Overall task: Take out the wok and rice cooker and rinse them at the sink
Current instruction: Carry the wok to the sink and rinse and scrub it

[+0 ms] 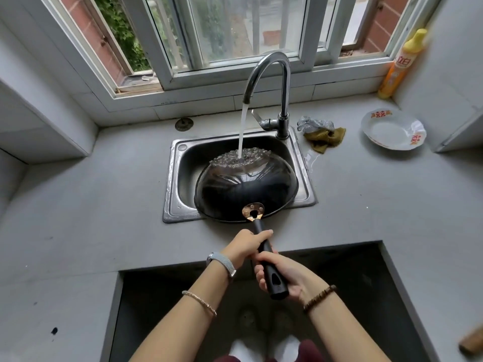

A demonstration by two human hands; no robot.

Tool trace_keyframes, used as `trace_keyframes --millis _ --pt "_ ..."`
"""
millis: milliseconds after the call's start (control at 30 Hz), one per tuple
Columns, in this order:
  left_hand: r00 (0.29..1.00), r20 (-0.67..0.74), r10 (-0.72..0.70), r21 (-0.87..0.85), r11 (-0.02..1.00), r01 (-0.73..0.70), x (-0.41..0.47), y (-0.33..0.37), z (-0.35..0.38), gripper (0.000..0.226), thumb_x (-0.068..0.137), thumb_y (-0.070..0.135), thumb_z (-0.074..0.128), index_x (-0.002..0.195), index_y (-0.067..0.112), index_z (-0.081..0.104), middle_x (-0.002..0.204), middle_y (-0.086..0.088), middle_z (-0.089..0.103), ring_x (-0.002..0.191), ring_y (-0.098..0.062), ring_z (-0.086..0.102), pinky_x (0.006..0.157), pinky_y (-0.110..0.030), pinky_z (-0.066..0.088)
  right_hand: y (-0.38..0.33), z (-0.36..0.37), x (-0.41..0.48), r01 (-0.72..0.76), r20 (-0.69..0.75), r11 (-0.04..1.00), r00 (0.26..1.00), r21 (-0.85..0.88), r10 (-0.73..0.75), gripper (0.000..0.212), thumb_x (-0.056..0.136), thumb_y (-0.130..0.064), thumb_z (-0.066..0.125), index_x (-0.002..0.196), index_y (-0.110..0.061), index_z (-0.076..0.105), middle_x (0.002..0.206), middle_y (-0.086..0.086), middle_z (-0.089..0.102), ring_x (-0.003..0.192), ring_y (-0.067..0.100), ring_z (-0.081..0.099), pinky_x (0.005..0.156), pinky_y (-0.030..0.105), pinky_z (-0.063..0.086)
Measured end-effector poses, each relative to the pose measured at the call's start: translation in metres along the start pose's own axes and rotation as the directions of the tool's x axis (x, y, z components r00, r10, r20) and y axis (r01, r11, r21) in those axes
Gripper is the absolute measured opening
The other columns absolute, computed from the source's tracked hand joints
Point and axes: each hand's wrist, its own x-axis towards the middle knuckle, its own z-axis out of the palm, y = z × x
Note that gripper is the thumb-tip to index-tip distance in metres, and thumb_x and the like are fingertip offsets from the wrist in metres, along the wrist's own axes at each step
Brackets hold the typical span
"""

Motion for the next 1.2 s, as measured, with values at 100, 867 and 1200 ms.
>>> trace_keyframes --millis 100,867,1200 --pt "0.998 0.070 0.001 -0.035 0.999 0.001 -0.003 -0.005 0.005 0.035 0.091 0.036 0.062 0.090 0.001 0.067 0.086 -0.016 0.074 0.063 -0.014 0.068 0.065 -0.023 0.053 0.005 -0.006 -0.001 0.019 -0.039 0.999 0.999 -0.050 -0.021 0.008 0.094 -0.015 0.055 0.100 -0.011 0.052 0.062 0.005 0.053 0.048 0.012 0.054 0.042 0.020 0.047" --pt "0.994 0.102 0.034 -0.202 0.979 -0.013 -0.002 -0.026 0.002 0.048 0.085 0.032 0.072 0.112 -0.007 0.062 0.103 -0.017 0.073 0.093 -0.022 0.072 0.084 -0.031 0.057 0.020 -0.002 0.005 0.125 -0.276 0.749 0.880 -0.651 -0.386 0.017 0.089 -0.012 0.051 0.106 -0.015 0.053 0.060 0.004 0.052 0.037 0.010 0.046 0.041 0.023 0.043" --pt "0.982 -0.012 0.189 -0.129 0.973 -0.189 -0.002 0.000 -0.003 0.038 0.083 0.035 0.073 0.067 0.011 0.049 0.055 0.000 0.052 0.045 -0.005 0.053 0.045 -0.015 0.044 -0.017 0.018 -0.019 0.177 -0.153 0.838 0.944 -0.517 -0.293 0.005 0.090 -0.007 0.056 0.094 -0.006 0.053 0.056 0.002 0.046 0.036 0.008 0.041 0.034 0.020 0.037"
